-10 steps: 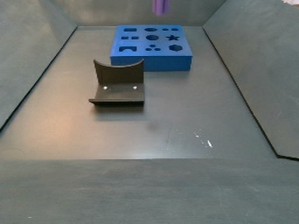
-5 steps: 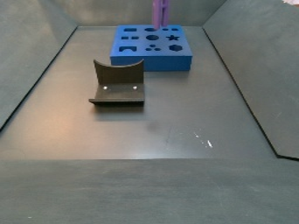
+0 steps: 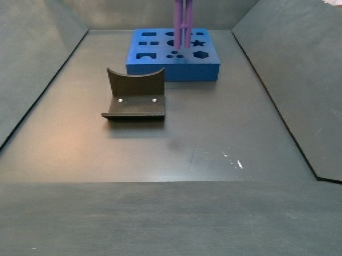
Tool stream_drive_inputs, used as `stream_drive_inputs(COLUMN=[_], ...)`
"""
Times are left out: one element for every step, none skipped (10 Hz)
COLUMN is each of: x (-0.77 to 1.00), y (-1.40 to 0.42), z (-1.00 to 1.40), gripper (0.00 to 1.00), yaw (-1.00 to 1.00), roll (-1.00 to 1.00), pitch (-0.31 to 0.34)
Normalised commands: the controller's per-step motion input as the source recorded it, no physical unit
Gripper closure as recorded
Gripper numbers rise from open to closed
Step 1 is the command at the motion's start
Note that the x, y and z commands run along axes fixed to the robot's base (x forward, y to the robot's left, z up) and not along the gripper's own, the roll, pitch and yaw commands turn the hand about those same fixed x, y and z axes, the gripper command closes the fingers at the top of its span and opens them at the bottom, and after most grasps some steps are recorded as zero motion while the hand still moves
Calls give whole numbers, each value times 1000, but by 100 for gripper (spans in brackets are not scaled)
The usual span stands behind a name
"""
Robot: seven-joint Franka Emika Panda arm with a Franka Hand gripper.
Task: Insert the 3 prong object.
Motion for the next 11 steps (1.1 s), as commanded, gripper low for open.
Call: stream_drive_inputs(x=[326, 337, 380, 434, 0, -363, -491, -400, -334, -100, 183], y=[163, 169, 171, 17, -9, 0, 0, 0, 0, -26, -86], z=[-240, -226, -143, -3, -49, -26, -26, -80, -97, -129, -183], gripper=[100, 100, 100, 100, 100, 100, 100, 100, 100, 100, 100], yaw=[-866, -857, -811, -514, 0, -263, -266, -143, -11, 46, 60], roll=[-10, -17, -51, 0, 0, 0, 0, 0, 0, 1, 21], pitch=[-3, 0, 0, 43, 0, -61, -59, -57, -47, -14, 3])
